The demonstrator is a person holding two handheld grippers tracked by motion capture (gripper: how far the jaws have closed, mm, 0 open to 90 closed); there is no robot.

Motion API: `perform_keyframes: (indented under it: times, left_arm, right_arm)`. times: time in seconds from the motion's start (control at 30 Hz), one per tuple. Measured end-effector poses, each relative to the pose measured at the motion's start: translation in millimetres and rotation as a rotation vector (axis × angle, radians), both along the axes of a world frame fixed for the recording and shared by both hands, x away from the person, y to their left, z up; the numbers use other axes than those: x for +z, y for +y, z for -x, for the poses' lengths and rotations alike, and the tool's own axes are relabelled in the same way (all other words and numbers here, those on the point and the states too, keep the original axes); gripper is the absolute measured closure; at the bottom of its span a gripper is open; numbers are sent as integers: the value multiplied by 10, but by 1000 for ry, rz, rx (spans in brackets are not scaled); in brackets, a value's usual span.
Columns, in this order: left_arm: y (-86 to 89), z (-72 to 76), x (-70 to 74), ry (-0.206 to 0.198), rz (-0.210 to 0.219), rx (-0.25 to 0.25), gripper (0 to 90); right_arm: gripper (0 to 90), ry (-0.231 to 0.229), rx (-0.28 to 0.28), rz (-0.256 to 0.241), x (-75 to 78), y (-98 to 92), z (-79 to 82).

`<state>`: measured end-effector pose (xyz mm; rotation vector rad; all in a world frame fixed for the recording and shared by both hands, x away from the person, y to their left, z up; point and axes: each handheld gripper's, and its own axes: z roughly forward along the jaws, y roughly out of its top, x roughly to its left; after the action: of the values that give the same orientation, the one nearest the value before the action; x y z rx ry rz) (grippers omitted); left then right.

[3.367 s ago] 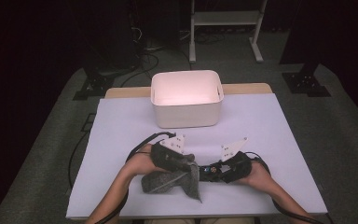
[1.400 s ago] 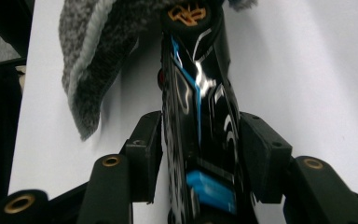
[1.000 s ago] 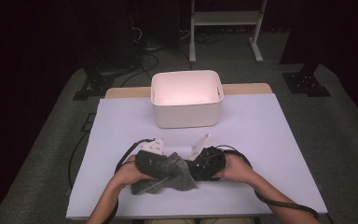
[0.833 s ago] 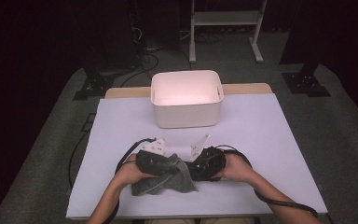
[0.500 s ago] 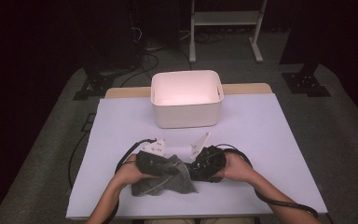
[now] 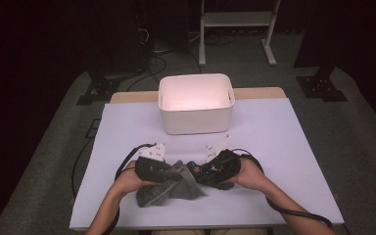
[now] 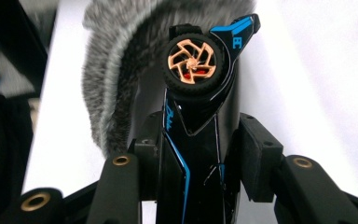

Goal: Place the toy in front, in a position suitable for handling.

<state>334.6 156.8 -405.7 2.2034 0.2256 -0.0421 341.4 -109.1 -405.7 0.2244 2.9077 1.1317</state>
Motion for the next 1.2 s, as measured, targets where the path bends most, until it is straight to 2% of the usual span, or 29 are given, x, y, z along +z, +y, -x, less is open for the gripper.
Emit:
perform_keyframes:
  times: [0.13, 0.2, 0.37, 0.43, 0.6, 0.93, 1.2]
  left_arm:
    - [42, -14, 31, 2, 10, 13, 779]
    - [17, -13, 69, 2, 38, 0, 779]
    - [-12, 2, 243, -24, 56, -21, 780]
    - [-9, 5, 298, -28, 62, -27, 780]
    - [-103, -8, 361, -40, 49, -47, 780]
    - [-212, -52, 412, -53, 27, -62, 780]
    - [-354, -72, 417, -48, 21, -88, 780]
  right_arm:
    - [559, 4, -16, -88, 62, -86, -19]
    - [560, 3, -10, -121, 67, -86, -6]
    - [560, -17, -1, -165, 68, -46, 26]
    - [559, 2, 3, -199, 60, -66, 15]
    - [560, -3, -1, -198, 49, -112, 39]
    - [564, -22, -40, -199, 133, -417, 123]
    - [566, -39, -45, -219, 125, -462, 170]
